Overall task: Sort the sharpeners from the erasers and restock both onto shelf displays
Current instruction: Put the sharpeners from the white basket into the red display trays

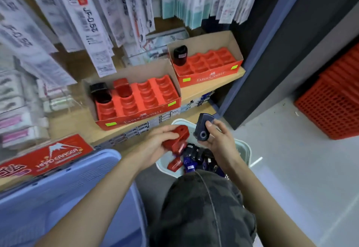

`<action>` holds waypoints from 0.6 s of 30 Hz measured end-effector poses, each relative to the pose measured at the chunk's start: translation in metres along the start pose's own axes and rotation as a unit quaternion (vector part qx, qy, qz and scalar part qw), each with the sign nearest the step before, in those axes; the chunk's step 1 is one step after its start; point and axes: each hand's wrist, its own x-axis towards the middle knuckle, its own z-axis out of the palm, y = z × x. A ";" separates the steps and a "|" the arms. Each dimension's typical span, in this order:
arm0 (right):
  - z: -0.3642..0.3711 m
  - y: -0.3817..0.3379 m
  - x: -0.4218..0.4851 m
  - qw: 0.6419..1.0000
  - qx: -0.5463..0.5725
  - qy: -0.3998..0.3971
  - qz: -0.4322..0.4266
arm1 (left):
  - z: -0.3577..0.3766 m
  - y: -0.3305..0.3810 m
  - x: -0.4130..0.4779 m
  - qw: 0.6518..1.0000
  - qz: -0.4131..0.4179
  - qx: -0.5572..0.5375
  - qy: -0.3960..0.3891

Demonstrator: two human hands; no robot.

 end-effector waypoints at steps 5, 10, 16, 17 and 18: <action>0.036 -0.034 -0.012 0.994 -0.044 -0.073 -0.073 | -0.010 0.022 -0.043 0.993 0.090 0.065 0.035; 0.072 -0.053 -0.009 0.984 -0.078 -0.122 -0.105 | -0.028 0.052 -0.075 0.952 0.215 0.109 0.188; 0.115 -0.062 0.007 0.955 -0.193 -0.151 -0.166 | -0.052 0.075 -0.082 0.877 0.286 0.216 0.319; 0.125 -0.061 0.010 0.948 -0.212 -0.160 -0.177 | -0.058 0.075 -0.084 0.861 0.289 0.234 0.348; 0.135 -0.060 0.012 0.940 -0.231 -0.169 -0.185 | -0.062 0.075 -0.087 0.849 0.292 0.239 0.370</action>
